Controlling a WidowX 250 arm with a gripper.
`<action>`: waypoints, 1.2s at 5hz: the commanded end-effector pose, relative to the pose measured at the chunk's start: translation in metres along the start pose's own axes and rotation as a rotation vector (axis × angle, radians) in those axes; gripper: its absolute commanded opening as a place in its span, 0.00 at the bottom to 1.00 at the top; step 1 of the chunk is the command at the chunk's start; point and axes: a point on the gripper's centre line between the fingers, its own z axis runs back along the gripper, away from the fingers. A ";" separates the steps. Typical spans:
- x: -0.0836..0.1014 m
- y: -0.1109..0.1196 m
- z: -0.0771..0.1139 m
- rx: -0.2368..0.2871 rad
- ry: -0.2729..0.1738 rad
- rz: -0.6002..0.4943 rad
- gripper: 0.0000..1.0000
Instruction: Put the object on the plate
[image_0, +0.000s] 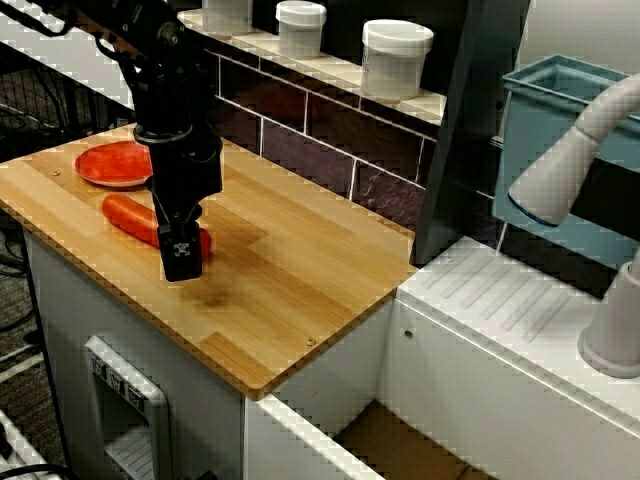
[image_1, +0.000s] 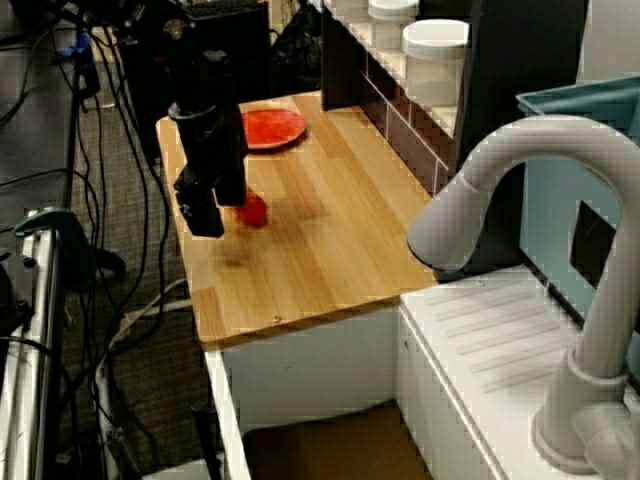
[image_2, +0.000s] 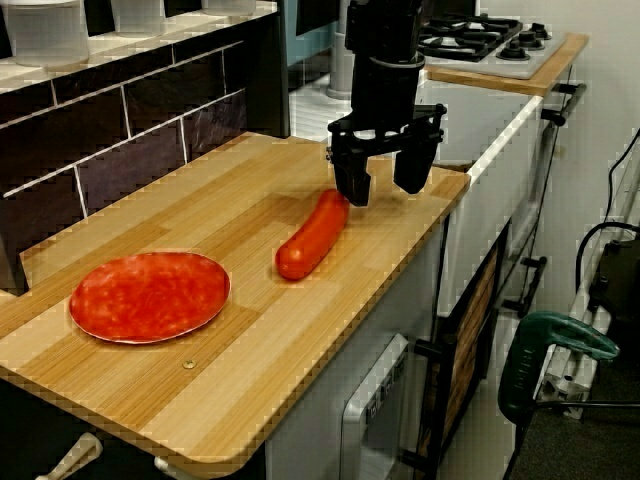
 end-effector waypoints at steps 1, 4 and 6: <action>0.000 0.000 0.000 0.000 0.000 0.000 1.00; 0.001 -0.005 0.072 -0.039 -0.099 -0.128 1.00; -0.001 0.027 0.044 0.052 -0.101 -0.323 1.00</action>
